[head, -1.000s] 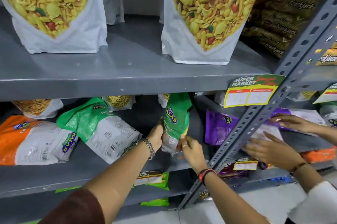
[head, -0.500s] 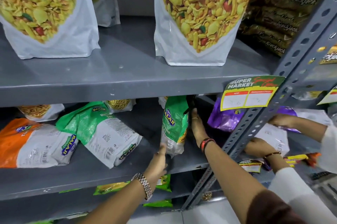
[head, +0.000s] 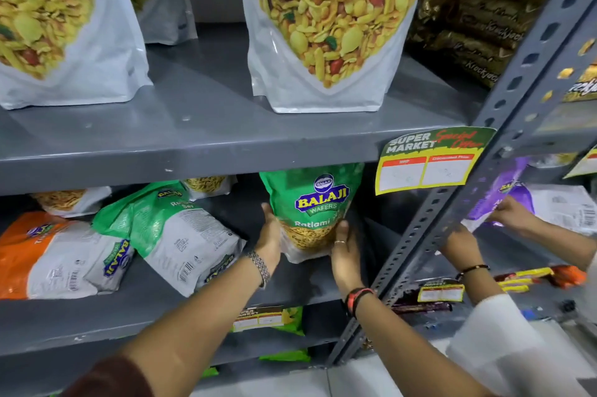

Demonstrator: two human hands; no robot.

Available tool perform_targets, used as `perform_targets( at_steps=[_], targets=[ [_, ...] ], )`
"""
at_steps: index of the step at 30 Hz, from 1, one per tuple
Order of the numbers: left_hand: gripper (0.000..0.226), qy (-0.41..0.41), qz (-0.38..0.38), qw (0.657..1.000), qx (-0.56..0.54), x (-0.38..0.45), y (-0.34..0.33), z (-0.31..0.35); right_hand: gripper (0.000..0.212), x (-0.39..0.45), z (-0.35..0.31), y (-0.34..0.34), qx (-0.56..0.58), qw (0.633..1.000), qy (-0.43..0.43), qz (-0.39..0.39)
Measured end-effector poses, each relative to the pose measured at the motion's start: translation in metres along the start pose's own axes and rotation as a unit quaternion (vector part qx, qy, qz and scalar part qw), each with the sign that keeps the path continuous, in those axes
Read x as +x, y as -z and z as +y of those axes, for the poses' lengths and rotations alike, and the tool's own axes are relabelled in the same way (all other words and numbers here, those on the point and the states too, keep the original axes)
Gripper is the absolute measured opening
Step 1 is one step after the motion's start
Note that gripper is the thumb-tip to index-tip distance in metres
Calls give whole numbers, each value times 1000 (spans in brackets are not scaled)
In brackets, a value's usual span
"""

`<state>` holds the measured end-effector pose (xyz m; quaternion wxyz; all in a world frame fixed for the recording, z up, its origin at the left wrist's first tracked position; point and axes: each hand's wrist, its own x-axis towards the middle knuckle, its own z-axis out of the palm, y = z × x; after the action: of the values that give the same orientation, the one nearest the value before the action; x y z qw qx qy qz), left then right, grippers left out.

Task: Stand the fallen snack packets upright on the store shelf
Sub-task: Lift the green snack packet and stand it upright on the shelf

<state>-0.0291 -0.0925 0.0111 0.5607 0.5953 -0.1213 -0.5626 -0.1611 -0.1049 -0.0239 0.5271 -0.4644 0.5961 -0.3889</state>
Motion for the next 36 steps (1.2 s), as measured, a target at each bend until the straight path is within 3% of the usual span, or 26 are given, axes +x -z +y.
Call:
perform_targets(
  at_steps=[3, 7, 11, 14, 19, 23, 27, 30, 32, 36],
  targets=[
    [75, -5, -14, 1000, 3, 7, -7, 16, 49, -15, -8, -10, 76, 997, 9, -18],
    [75, -4, -32, 999, 18, 10, -4, 17, 43, -8, -2, -2, 30, 999, 22, 5],
    [73, -16, 24, 997, 67, 10, 13, 18, 11, -14, 17, -5, -31, 998, 16, 43],
    [50, -128, 78, 987, 65, 7, 35, 25, 13, -28, 19, -26, -75, 996, -3, -54],
    [31, -269, 179, 944, 73, -10, 87, 43, 10, -27, -10, -81, -103, 975, 128, -152],
    [30, -229, 297, 926, 41, -20, 140, 36, 23, -14, -27, -125, -158, 956, 159, -188],
    [34, -129, 377, 917, -9, -27, 181, 30, 49, -1, -55, -176, -268, 914, 71, -296],
    [30, -28, 304, 948, -95, -28, 199, 25, 57, 5, -60, -200, -298, 898, -14, -323],
    [17, 24, 212, 970, -119, -33, 208, 28, 52, 8, -61, -210, -276, 914, -30, -297],
    [21, 38, 102, 991, -76, -28, 225, 33, 32, -1, -59, -207, -175, 947, -62, -261]
  ],
)
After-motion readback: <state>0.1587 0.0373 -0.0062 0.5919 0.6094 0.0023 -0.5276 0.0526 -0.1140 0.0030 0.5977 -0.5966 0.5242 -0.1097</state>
